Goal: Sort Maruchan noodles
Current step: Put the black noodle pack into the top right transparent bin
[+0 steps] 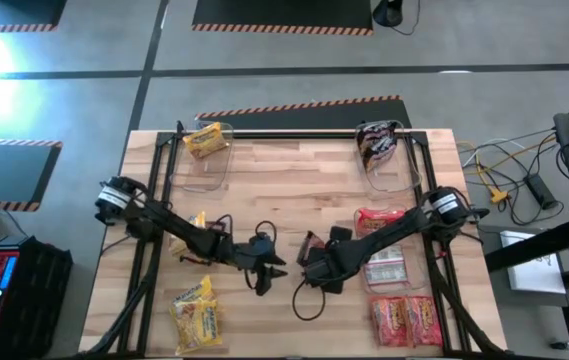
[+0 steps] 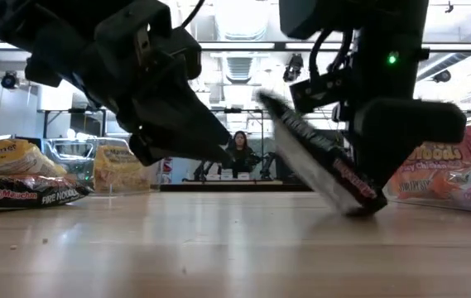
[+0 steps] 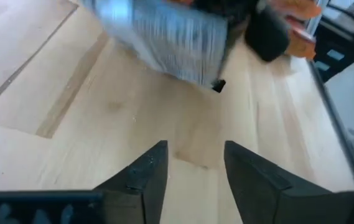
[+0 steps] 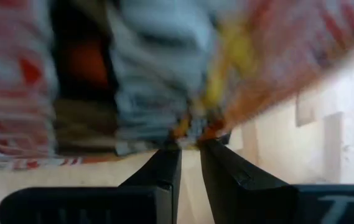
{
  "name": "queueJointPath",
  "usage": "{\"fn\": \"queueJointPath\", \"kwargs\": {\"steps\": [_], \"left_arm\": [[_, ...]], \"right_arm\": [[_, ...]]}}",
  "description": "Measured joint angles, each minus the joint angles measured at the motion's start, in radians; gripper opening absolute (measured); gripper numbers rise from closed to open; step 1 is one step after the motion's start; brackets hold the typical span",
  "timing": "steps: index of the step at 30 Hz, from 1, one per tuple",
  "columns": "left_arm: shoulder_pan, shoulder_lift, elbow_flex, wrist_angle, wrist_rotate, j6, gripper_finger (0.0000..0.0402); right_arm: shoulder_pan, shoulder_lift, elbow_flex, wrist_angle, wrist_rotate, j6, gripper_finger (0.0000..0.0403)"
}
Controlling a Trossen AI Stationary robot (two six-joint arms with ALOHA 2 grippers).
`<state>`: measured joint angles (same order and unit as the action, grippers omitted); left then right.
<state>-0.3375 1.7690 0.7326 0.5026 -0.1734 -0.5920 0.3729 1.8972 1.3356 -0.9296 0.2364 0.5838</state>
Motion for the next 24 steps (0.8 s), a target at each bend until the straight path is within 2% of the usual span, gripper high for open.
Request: {"fn": "queueJointPath", "kwargs": {"steps": [5, 9, 12, 17, 24], "left_arm": [[0.001, -0.081, -0.061, 0.001, -0.083, -0.088, 0.0151], [-0.001, -0.107, -0.147, 0.160, -0.091, -0.181, 0.0156], [-0.002, -0.075, -0.207, 0.344, -0.090, -0.243, 0.0159], [-0.018, 0.010, -0.259, 0.524, -0.126, -0.321, 0.0160], [-0.025, -0.002, -0.313, 0.555, -0.186, -0.347, 0.0160]], "right_arm": [[0.000, 0.002, -0.030, 0.076, 0.003, 0.000, 0.0047], [0.000, 0.001, -0.037, 0.143, 0.034, -0.013, 0.0047], [-0.007, 0.001, -0.038, 0.208, 0.051, -0.033, 0.0047], [-0.032, 0.003, -0.046, 0.332, 0.049, -0.033, 0.0047], [-0.079, 0.002, -0.091, 0.441, 0.058, 0.006, 0.0047]]}}
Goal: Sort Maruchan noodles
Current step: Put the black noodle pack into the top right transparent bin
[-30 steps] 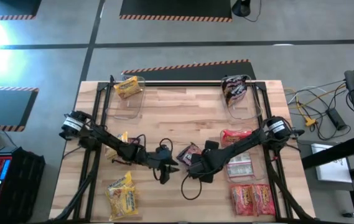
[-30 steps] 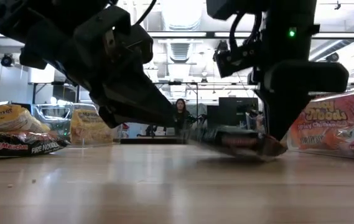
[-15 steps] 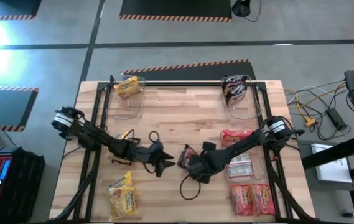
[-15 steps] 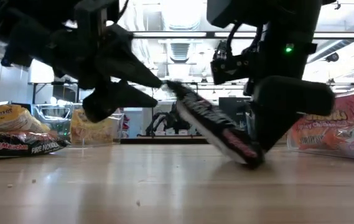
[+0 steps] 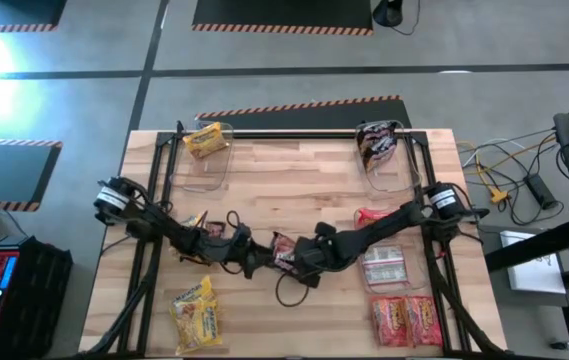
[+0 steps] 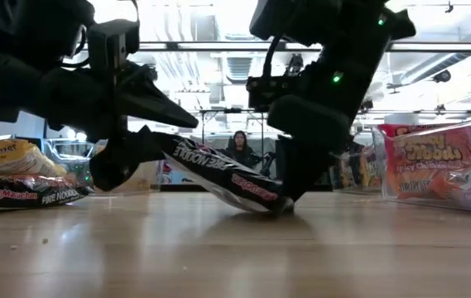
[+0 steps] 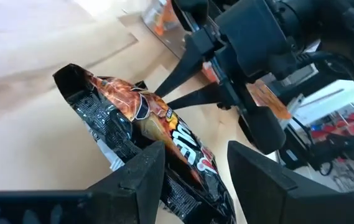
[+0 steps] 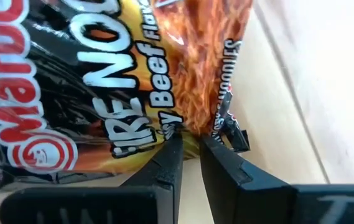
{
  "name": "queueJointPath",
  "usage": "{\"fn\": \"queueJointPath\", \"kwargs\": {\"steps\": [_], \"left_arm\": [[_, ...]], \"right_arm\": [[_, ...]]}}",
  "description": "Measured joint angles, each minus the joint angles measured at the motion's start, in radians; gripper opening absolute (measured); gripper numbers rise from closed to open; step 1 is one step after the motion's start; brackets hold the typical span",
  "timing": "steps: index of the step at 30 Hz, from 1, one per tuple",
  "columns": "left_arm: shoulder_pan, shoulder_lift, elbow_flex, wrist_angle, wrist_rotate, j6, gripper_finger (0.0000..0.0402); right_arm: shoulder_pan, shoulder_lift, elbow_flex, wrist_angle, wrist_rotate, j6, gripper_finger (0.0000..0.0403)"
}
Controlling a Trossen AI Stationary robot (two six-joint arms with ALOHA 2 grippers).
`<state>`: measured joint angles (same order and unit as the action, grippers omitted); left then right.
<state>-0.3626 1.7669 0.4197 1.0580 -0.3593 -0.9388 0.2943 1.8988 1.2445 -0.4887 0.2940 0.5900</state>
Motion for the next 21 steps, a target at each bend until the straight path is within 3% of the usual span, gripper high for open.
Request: {"fn": "queueJointPath", "kwargs": {"steps": [11, 21], "left_arm": [[0.006, -0.128, -0.130, -0.001, -0.080, -0.051, 0.0160], [-0.003, -0.165, -0.120, -0.100, -0.077, -0.174, 0.0160]], "right_arm": [[-0.057, -0.005, -0.081, 0.107, 0.033, 0.106, 0.0047], [-0.109, -0.002, -0.144, 0.278, 0.077, 0.168, 0.0047]]}}
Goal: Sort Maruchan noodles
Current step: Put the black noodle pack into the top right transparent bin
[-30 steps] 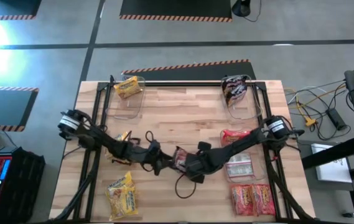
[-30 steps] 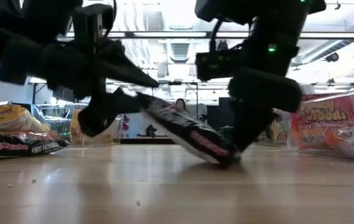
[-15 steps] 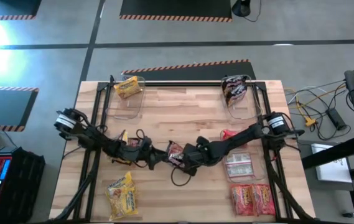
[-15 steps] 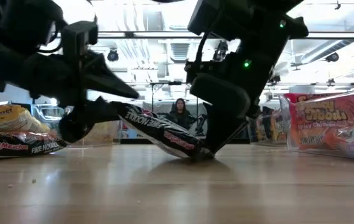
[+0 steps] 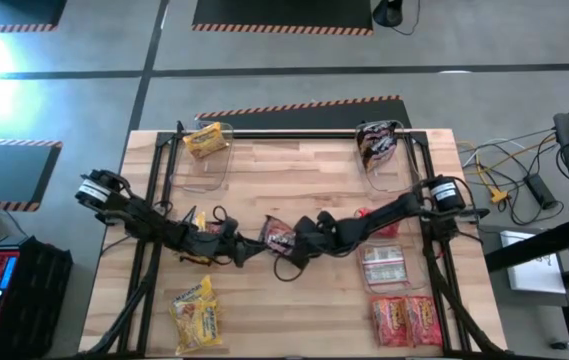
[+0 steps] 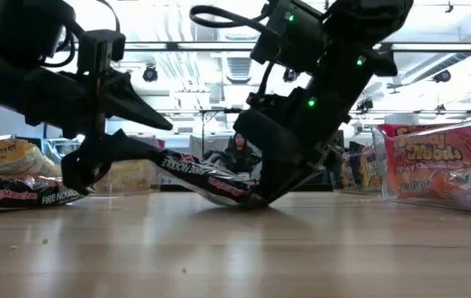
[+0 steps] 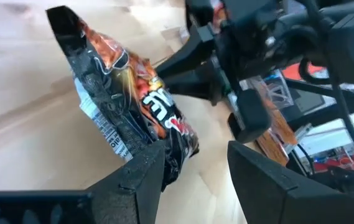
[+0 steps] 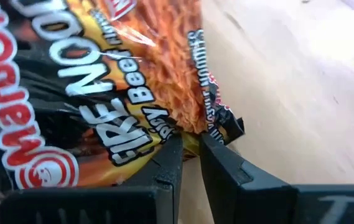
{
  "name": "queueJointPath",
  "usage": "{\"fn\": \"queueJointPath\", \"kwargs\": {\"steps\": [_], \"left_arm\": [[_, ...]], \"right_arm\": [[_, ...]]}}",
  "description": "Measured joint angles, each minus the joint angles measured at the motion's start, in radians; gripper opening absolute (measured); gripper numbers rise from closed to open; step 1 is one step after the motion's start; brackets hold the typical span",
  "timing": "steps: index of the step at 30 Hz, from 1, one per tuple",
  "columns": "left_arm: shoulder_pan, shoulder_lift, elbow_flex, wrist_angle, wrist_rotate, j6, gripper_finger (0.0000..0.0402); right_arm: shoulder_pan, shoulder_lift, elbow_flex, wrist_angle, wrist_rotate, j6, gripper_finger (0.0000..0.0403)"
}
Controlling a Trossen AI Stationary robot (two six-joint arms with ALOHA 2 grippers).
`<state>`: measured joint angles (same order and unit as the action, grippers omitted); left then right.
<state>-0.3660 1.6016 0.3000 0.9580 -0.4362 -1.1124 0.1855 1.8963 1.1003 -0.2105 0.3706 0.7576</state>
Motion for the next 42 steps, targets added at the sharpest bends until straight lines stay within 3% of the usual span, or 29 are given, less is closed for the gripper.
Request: {"fn": "queueJointPath", "kwargs": {"steps": [18, 30, 34, 42], "left_arm": [[0.000, -0.077, -0.007, -0.134, 0.031, -0.127, 0.0160], [0.012, -0.047, 0.020, -0.329, -0.076, -0.257, 0.0160], [0.021, -0.046, 0.021, -0.330, -0.151, -0.269, 0.0160], [0.067, -0.038, 0.043, -0.342, -0.158, -0.253, 0.0160]], "right_arm": [[-0.082, 0.002, -0.053, 0.090, 0.001, 0.027, 0.0047], [-0.085, 0.004, -0.058, 0.206, -0.002, 0.056, 0.0047], [-0.085, 0.004, -0.061, 0.212, -0.003, 0.070, 0.0047], [-0.084, 0.004, -0.062, 0.243, -0.004, 0.066, 0.0047]]}}
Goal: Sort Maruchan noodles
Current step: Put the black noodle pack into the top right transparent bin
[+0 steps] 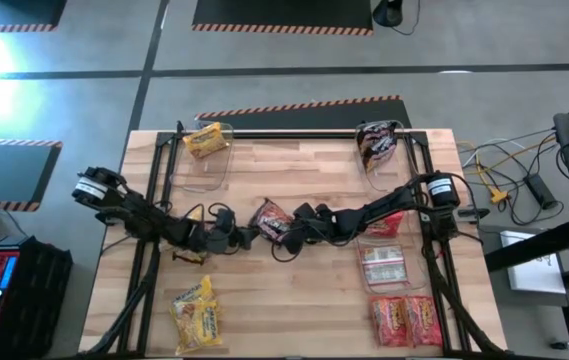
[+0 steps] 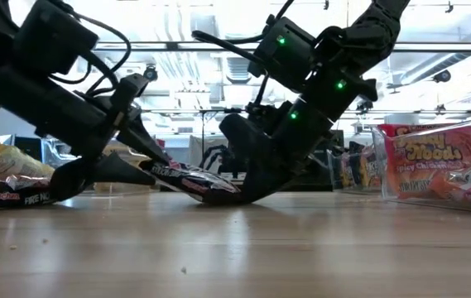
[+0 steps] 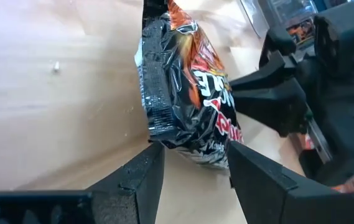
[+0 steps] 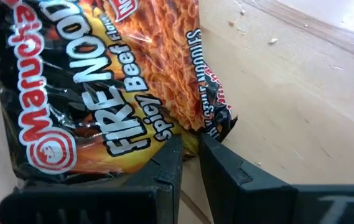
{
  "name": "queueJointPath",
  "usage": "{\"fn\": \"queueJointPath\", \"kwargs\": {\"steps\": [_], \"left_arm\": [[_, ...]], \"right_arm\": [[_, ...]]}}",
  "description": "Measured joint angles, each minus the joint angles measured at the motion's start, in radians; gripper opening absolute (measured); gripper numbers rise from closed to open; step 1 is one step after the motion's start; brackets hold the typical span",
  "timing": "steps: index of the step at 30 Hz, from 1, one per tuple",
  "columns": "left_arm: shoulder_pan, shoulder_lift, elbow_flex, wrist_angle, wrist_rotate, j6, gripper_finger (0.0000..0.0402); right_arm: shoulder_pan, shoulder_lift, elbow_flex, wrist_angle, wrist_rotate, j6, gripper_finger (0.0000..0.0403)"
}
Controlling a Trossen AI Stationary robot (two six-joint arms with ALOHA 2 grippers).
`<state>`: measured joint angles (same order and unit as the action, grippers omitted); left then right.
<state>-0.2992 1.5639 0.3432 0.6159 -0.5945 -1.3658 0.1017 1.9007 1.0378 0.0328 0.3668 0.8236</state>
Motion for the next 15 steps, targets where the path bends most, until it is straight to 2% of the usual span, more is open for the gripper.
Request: {"fn": "queueJointPath", "kwargs": {"steps": [15], "left_arm": [[0.078, 0.117, 0.125, 0.009, 0.001, 0.161, 0.0160]], "right_arm": [[0.006, 0.001, 0.000, 0.030, -0.018, -0.023, 0.0047]]}}
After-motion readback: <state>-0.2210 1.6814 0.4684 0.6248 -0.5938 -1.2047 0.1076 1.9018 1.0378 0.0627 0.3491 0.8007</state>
